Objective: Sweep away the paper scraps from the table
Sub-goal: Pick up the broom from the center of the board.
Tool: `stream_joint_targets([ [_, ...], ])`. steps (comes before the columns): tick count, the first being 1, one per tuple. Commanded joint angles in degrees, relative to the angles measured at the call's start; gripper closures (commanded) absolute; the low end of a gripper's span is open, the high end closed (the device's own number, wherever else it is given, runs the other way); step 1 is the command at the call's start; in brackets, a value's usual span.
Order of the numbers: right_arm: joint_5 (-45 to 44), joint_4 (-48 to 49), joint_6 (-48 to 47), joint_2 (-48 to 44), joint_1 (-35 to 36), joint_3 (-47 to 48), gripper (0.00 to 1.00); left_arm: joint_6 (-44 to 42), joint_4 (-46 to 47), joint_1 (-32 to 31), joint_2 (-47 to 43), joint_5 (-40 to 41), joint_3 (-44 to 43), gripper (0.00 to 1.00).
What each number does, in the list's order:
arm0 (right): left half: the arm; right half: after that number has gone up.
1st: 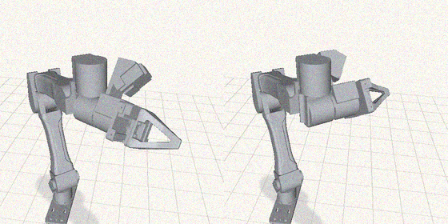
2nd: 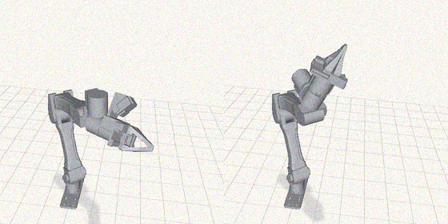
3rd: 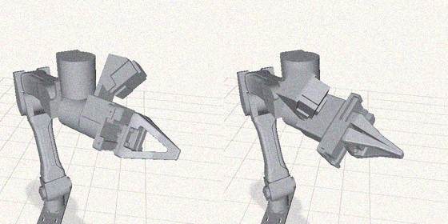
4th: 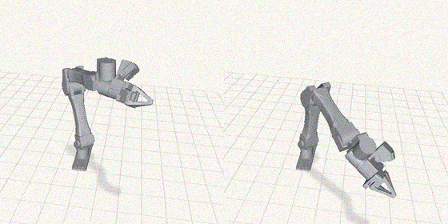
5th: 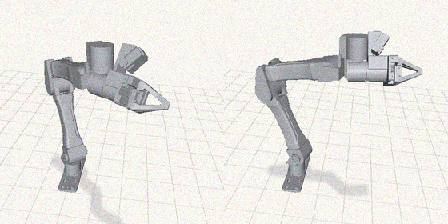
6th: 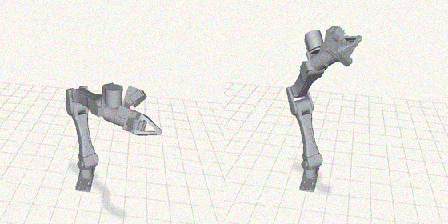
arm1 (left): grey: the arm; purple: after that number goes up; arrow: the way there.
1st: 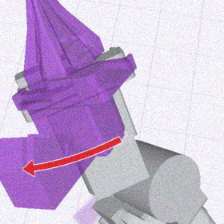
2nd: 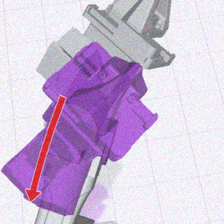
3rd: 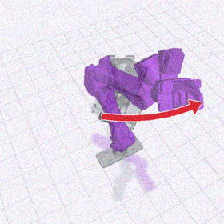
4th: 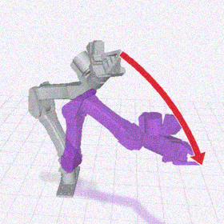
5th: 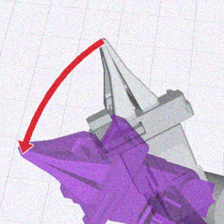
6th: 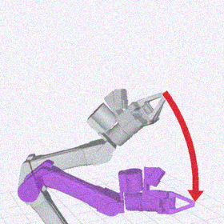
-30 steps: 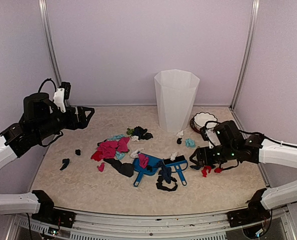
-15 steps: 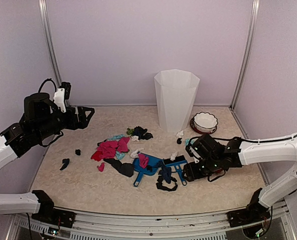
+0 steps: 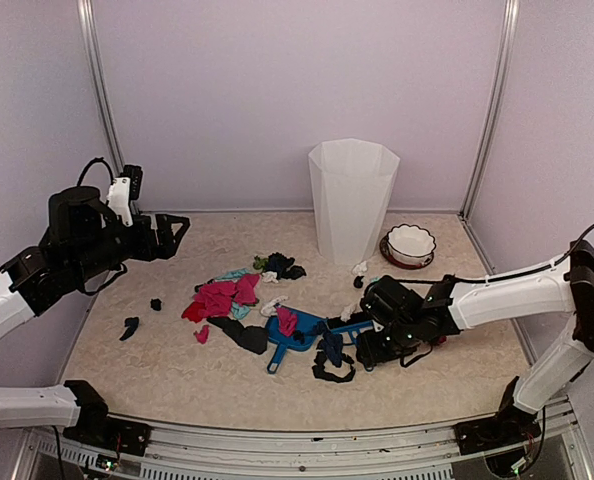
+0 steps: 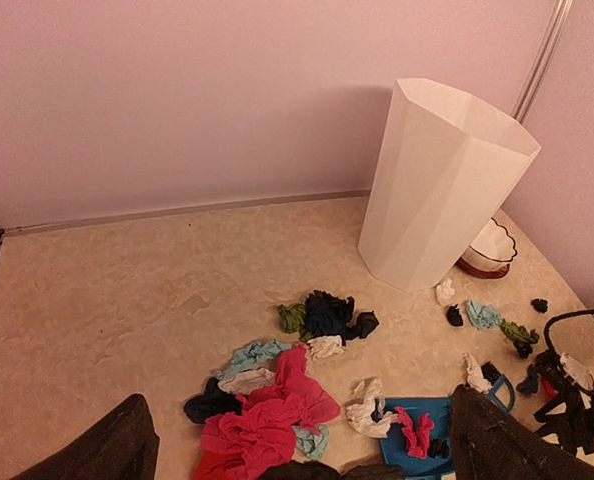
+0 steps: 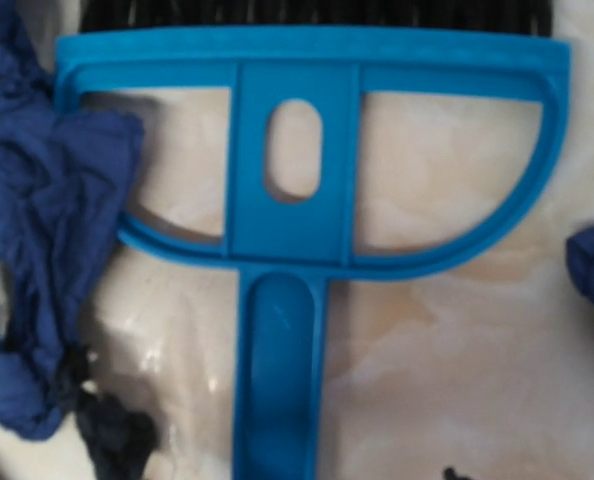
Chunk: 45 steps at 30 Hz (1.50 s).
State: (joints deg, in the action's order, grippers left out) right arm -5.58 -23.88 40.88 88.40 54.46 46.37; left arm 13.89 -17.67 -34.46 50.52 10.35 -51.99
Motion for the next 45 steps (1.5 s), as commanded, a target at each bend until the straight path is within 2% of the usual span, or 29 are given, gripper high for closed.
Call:
stream_joint_targets([
  [1,-2.7,-0.8,0.7,2.5,1.0,2.1,0.43,-0.1,-0.4,-0.4,-1.2,1.3,-0.3,0.01],
  [8,-3.6,-1.2,0.2,6.2,1.9,4.1,0.47,-0.3,-0.3,-0.3,-2.3,2.2,-0.1,0.01],
  [13,-5.2,-2.9,0.5,8.2,2.7,4.9,0.54,-0.3,-0.4,-0.4,-2.6,2.3,-0.2,0.01],
  [23,-9.0,-6.5,1.3,10.1,3.8,5.4,0.74,-0.4,-0.3,-0.4,-3.0,2.8,-0.1,0.01],
  [31,-10.6,-7.8,1.6,10.7,3.9,5.6,1.0,-0.4,-0.3,-0.3,-2.9,2.9,-0.1,0.01],
  [45,-22.6,-20.1,0.2,3.7,3.7,11.6,1.0,-0.4,-0.3,-0.3,-2.5,2.7,-0.1,0.01],
])
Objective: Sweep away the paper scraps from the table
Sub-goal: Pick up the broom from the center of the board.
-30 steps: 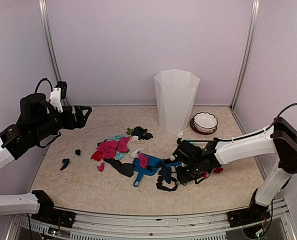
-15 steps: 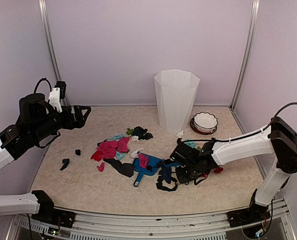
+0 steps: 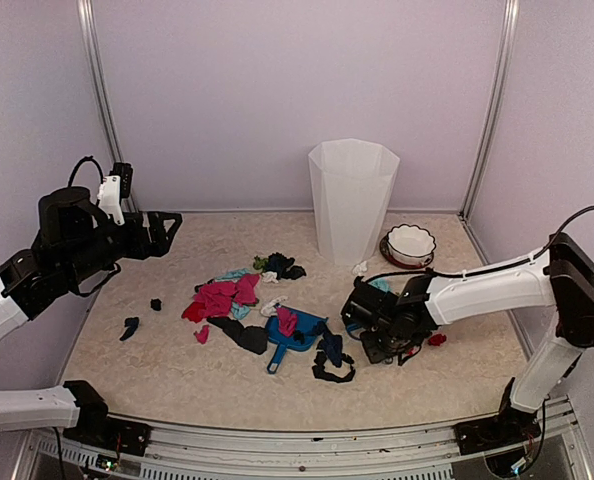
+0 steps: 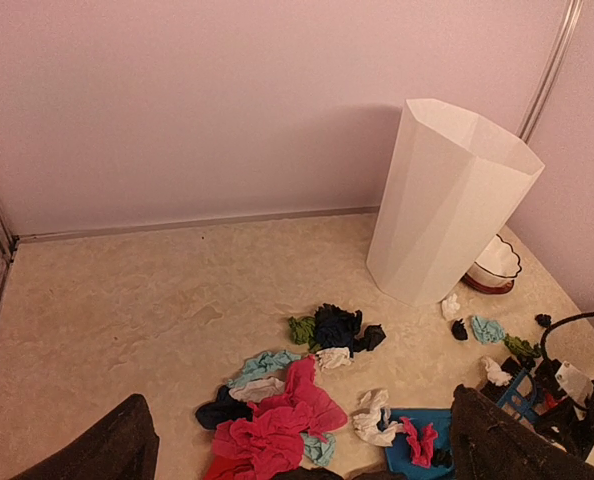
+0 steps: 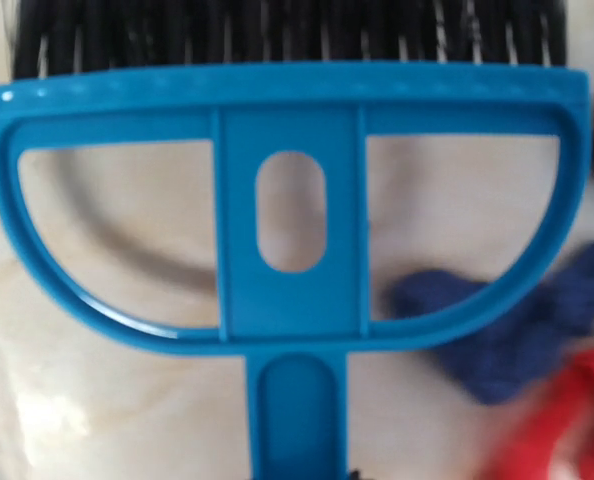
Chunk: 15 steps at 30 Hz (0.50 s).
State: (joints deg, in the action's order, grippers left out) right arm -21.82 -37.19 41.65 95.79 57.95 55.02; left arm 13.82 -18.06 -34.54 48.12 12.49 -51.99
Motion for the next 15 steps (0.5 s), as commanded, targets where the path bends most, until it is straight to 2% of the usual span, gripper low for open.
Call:
stream_joint_targets([
  [1,-7.3,-7.6,-0.8,-4.1,0.1,3.4,1.0,-0.3,0.1,-0.2,0.0,0.6,0.0,0.01],
  [9,-7.9,-9.0,-4.5,-9.8,-0.5,5.2,1.0,-0.2,0.1,-0.2,0.1,0.5,0.0,0.01],
  [15,-3.0,-2.0,-10.5,-15.6,-0.5,3.0,1.0,-0.2,0.3,-0.2,0.7,-0.9,0.0,0.01],
])
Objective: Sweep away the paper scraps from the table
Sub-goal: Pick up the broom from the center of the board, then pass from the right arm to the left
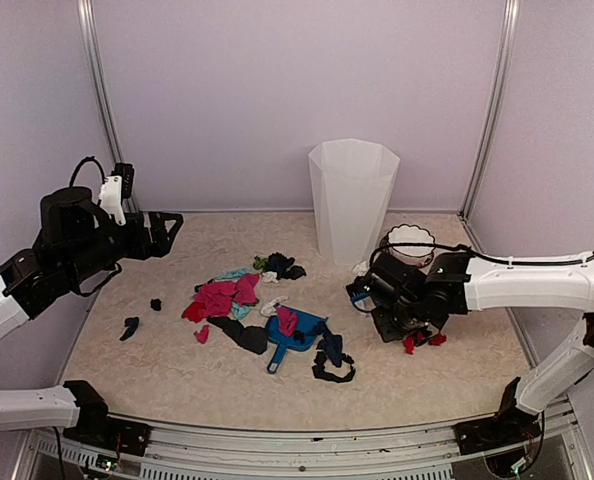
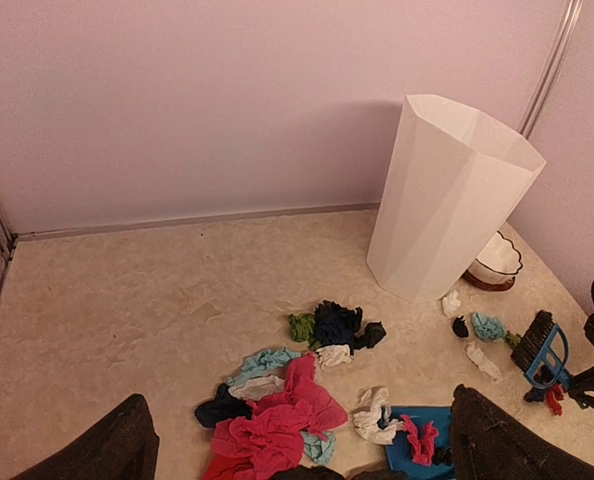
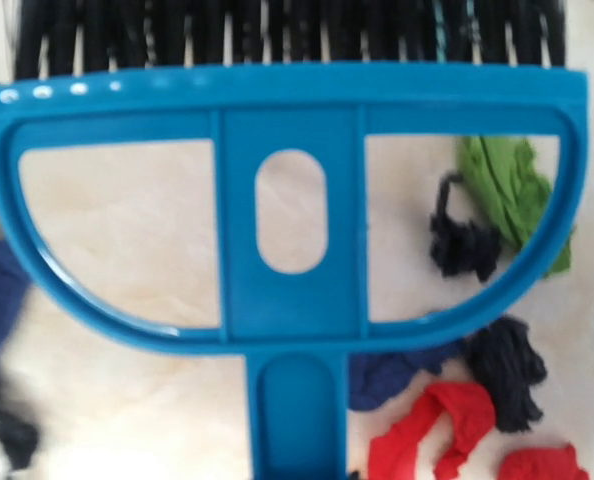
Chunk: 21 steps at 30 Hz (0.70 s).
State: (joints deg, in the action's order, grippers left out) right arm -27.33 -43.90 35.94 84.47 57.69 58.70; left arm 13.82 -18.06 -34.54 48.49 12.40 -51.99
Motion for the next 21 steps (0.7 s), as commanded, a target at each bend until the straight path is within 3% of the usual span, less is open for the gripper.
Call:
stream_joint_targets([
  [1,3.4,6.5,-6.6,-5.8,-0.3,-1.5,1.0,0.0,0.5,-0.3,0.4,-0.8,0.1,0.01],
  [8,9.3,19.3,-18.9,-11.8,-0.3,-6.5,1.0,2.8,0.6,-0.7,3.4,-5.9,-1.1,0.01],
  [21,24.8,37.8,-45.4,-13.6,-0.3,-9.3,1.0,16.6,10.3,-3.5,6.8,-30.7,0.7,0.02],
])
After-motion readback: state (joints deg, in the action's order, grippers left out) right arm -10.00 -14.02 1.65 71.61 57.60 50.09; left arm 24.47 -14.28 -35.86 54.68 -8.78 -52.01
